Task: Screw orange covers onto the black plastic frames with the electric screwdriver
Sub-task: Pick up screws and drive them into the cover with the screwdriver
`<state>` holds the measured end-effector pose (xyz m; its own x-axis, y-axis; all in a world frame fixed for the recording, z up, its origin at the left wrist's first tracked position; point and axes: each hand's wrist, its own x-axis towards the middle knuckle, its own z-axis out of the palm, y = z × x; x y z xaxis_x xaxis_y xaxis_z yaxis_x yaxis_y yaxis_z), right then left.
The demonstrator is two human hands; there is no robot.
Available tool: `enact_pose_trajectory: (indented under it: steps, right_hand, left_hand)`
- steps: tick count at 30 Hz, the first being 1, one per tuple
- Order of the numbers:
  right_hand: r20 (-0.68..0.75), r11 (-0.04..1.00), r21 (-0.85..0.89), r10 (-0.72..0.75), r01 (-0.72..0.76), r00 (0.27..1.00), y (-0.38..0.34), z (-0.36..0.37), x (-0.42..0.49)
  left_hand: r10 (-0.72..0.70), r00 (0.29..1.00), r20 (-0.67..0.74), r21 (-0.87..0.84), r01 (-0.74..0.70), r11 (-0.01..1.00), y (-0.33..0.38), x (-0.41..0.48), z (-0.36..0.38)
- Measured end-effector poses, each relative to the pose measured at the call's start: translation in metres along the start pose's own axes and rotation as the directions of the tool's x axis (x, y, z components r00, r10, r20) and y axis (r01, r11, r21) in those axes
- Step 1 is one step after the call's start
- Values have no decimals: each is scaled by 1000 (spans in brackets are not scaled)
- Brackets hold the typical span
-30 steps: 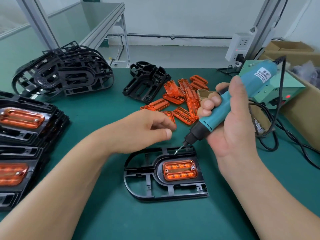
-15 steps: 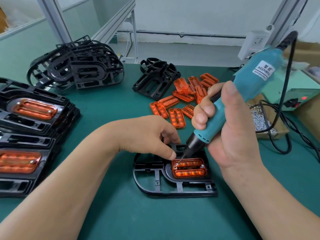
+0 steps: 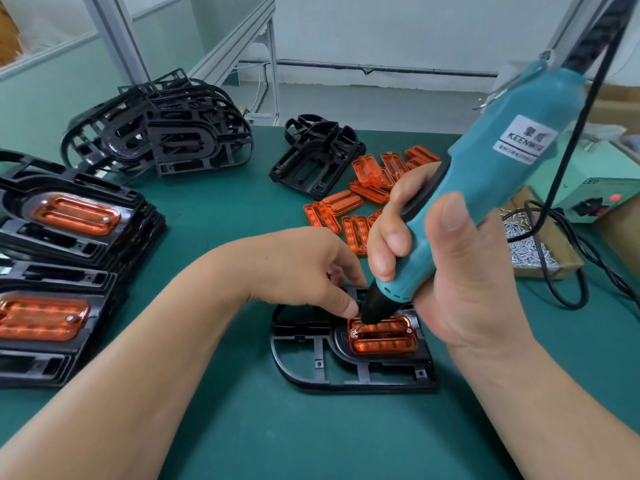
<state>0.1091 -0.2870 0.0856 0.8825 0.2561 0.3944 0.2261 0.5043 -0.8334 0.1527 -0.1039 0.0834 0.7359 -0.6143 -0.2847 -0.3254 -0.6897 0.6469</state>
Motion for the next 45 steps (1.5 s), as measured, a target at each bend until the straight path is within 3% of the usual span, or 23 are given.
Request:
enact_pose_trajectory:
  steps: [10, 19, 30, 36, 39, 42, 45]
  right_hand:
    - [50, 999, -48, 8, -6, 999, 3, 12, 1]
    - [185, 991, -113, 93, -73, 978, 10, 10, 14]
    - [83, 1000, 23, -1, -1, 997, 5, 2, 6]
    - [172, 992, -19, -118, 123, 978, 0, 5, 5]
    - [87, 986, 35, -164, 161, 983, -6, 2, 9]
    - [-149, 984, 97, -136, 151, 980, -11, -15, 14]
    - [-388, 970, 177, -85, 165, 918, -16, -38, 20]
  left_hand:
    - [-42, 999, -20, -34, 41, 999, 3, -2, 3]
    - [-48, 998, -30, -21, 47, 999, 4, -3, 5]
    - [-49, 998, -35, 21, 49, 999, 3, -1, 4]
    - [-21, 998, -56, 84, 26, 996, 6, -1, 6]
    - [-10, 999, -47, 90, 15, 996, 2, 0, 5]
    - [-30, 999, -14, 94, 32, 995, 2, -1, 3]
    - [-34, 999, -21, 137, 36, 990, 7, -6, 1]
